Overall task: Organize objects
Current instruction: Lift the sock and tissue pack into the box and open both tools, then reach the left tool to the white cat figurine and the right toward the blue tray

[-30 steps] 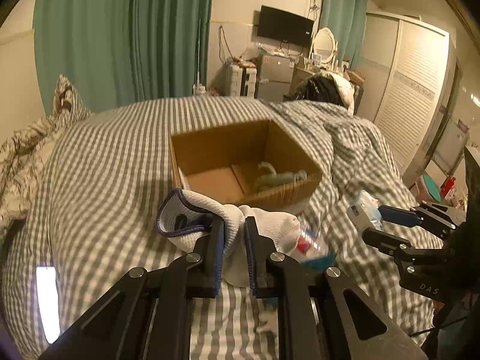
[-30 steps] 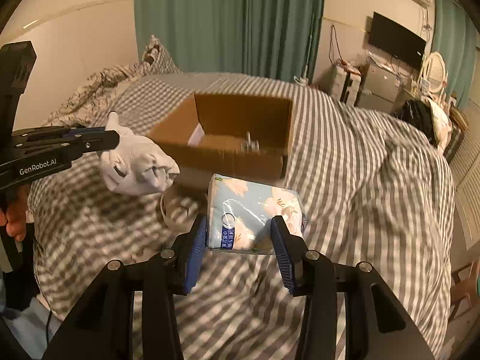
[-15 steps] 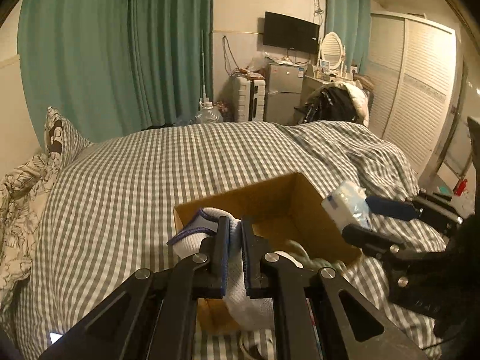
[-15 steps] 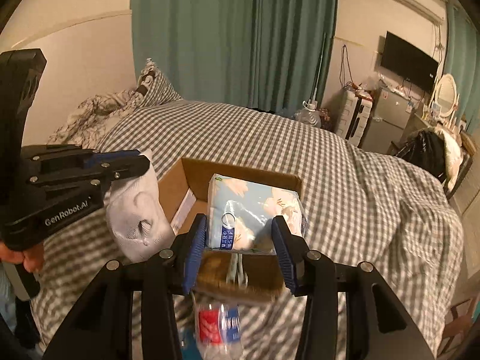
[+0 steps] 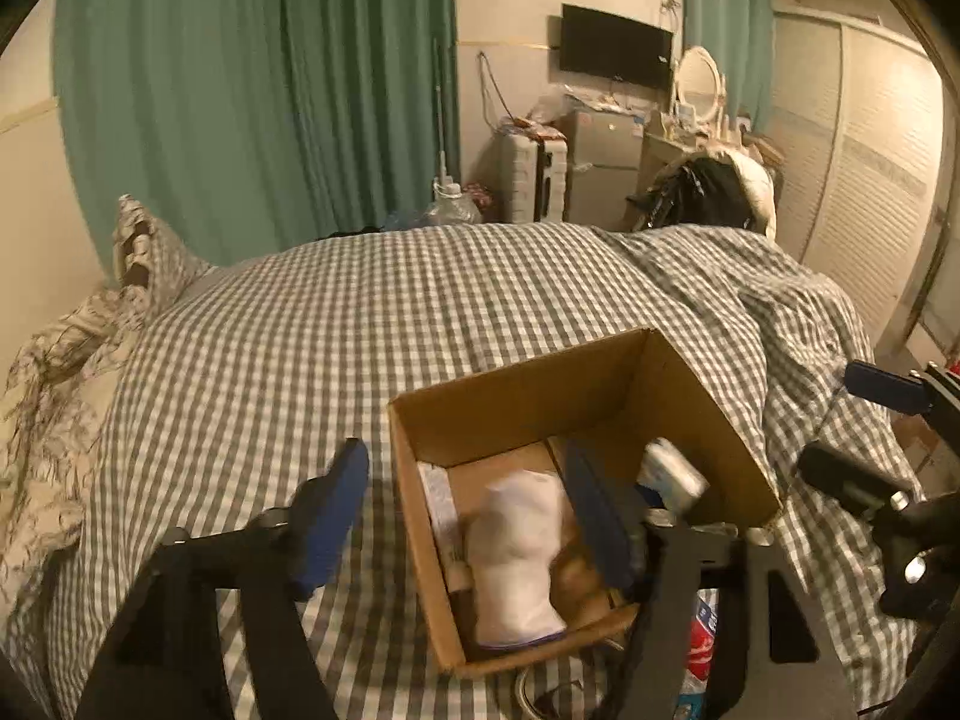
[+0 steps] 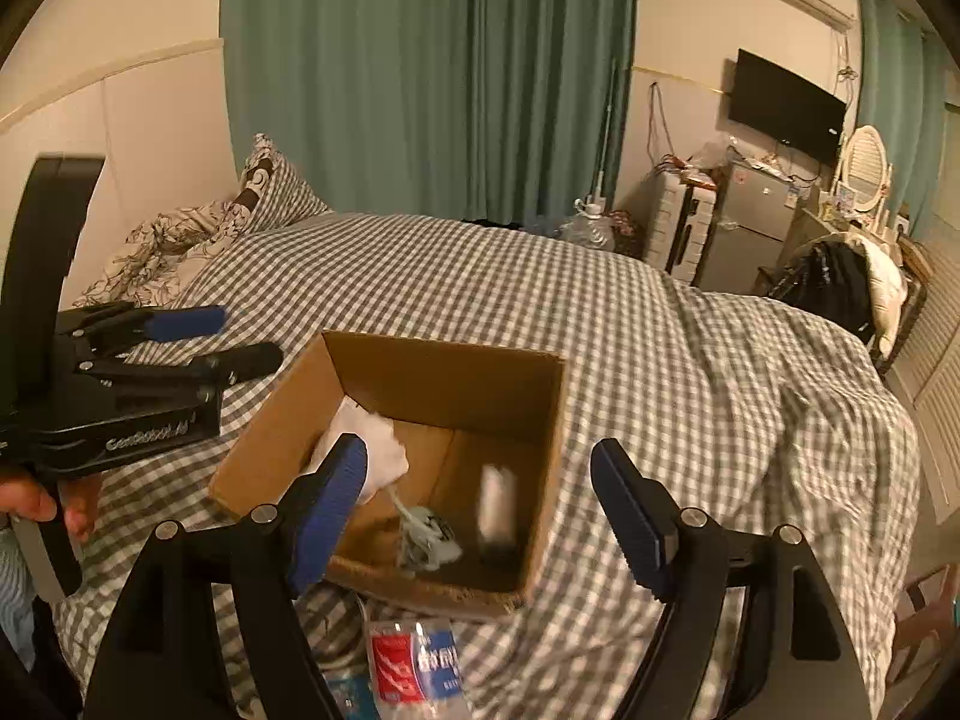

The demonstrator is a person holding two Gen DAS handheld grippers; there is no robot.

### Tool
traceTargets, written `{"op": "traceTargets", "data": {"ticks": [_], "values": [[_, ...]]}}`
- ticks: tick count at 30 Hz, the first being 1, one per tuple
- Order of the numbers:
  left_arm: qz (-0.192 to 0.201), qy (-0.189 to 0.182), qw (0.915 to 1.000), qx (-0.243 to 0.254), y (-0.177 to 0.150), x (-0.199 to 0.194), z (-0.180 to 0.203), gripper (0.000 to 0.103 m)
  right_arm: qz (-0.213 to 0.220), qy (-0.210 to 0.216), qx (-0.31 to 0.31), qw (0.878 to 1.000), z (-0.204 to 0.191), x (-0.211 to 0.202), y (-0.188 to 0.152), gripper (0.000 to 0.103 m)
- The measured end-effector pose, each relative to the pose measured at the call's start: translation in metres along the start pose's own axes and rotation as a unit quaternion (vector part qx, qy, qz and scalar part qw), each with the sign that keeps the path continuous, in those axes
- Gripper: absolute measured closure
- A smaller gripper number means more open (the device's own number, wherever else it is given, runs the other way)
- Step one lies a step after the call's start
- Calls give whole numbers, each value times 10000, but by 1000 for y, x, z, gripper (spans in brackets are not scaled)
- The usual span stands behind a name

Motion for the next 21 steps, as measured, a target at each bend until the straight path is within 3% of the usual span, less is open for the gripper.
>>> {"op": "traceTargets", "data": {"ticks": [2, 7, 15, 21], "values": [[-44, -41, 10000, -24, -9, -10, 1, 31, 20, -69, -10, 10000, 6, -12, -3, 25], [23, 112, 9999, 5, -28, -44, 6, 14, 100, -281, 15, 9996, 24, -56, -18, 22], [-118, -6, 9999, 72, -70, -77, 27, 11, 42, -568, -14, 9984, 37, -101, -61, 21], [-505, -46, 9987, 84, -127, -76, 45, 11, -210, -597, 49, 9980, 33, -98, -101, 20]]}}
Point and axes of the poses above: each gripper's, at about its wrist camera, not at the fingertips, and x roughly the way its jaws point, z to its right, y to its top, the point moved 9 cm from there along x, roughly the way its jaws point, and after that the axes turned 11 degrees about -y, right-handed, at the moved point
